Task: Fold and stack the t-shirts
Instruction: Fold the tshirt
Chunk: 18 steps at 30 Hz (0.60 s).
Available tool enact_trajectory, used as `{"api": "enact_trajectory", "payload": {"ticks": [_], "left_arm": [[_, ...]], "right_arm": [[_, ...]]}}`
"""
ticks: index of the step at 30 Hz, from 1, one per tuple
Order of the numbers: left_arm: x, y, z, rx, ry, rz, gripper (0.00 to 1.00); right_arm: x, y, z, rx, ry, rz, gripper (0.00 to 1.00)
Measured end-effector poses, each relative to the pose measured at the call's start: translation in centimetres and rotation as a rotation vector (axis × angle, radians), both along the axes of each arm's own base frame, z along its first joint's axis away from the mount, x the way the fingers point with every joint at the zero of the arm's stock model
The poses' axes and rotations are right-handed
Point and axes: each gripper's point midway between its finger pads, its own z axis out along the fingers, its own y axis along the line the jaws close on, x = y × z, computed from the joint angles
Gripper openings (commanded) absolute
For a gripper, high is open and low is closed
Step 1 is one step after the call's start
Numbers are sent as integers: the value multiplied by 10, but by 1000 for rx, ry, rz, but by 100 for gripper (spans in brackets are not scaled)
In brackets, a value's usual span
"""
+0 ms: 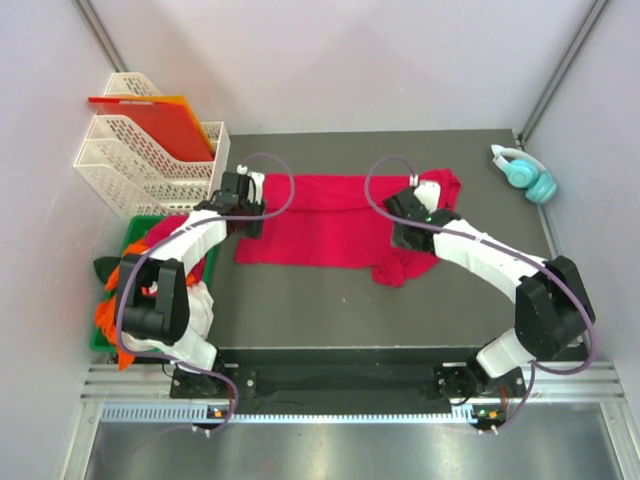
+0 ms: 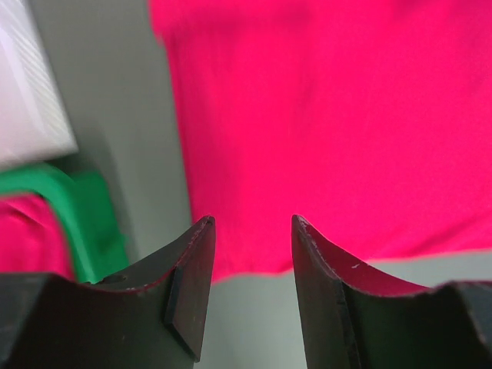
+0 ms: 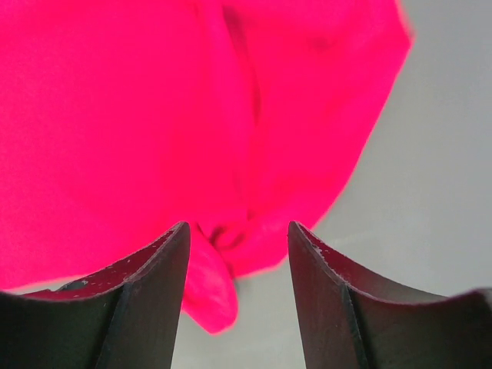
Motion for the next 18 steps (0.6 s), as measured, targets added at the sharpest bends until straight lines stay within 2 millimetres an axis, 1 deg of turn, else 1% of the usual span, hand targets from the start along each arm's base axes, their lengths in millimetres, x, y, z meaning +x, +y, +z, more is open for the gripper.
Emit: {"api": "enact_trajectory", "payload": {"ticks": [1, 3, 5, 7, 10, 14, 18], "left_arm": [[-8, 1, -10, 6, 29, -3, 47], [-16, 3, -18, 16, 63, -9, 47], [-13, 2, -19, 19, 66, -12, 45], [-6, 0, -21, 20, 75, -13, 45], [3, -3, -30, 22, 97, -11, 45], [1, -3, -45, 25, 138, -11, 45], [3, -4, -52, 30, 156, -11, 45]], "right_arm": [[-9, 0, -10, -5, 23, -2, 53], [-23, 2, -25, -7, 54, -4, 53], [-35, 5, -36, -7, 78, -7, 53], [-43, 6, -45, -3, 95, -14, 53], [-54, 8, -55, 6, 111, -25, 53], [-65, 6, -66, 13, 130, -44, 52], [-76, -2, -79, 7, 155, -69, 52]]}}
